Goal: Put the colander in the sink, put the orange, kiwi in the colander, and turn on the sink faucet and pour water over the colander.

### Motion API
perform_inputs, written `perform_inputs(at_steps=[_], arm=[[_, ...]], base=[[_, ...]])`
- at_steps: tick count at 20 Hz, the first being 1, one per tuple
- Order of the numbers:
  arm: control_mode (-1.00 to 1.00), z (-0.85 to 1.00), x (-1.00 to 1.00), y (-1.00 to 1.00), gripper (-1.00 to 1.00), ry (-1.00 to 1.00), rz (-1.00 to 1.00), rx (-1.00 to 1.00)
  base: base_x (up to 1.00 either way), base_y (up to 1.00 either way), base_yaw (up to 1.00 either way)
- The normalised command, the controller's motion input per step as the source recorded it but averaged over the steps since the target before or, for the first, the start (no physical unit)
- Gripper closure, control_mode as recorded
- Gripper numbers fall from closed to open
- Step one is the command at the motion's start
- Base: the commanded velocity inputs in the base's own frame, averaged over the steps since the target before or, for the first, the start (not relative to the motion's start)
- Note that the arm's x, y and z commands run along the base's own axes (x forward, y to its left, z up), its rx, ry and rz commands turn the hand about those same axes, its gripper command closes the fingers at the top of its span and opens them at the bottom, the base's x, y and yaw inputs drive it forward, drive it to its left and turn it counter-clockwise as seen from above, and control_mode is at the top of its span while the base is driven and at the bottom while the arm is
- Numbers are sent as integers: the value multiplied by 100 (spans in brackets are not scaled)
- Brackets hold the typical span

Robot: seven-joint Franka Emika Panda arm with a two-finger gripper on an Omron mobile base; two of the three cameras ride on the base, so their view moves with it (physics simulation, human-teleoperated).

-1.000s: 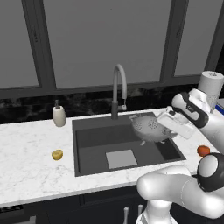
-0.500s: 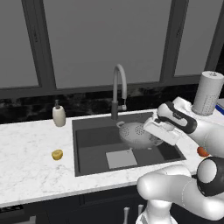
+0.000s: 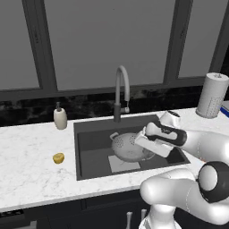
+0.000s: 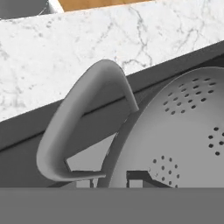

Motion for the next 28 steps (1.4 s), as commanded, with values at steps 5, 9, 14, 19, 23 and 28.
perform_inputs(at_steps=[5,9,14,19,23,28], arm=[[-100,-37,34,0,100,-4,0,-5],[-100,-41,23,3,100,-4,0,-3],[-100,-24,30,0,100,0,0,0],[-100,-24,25,0,100,0,0,0],[-100,-31,20,0,100,0,0,0],[-100,-33,12,0,100,0,3,0]], base=[[0,0,0],[0,0,0],[0,0,0],[0,0,0],[0,0,0],[0,0,0]])
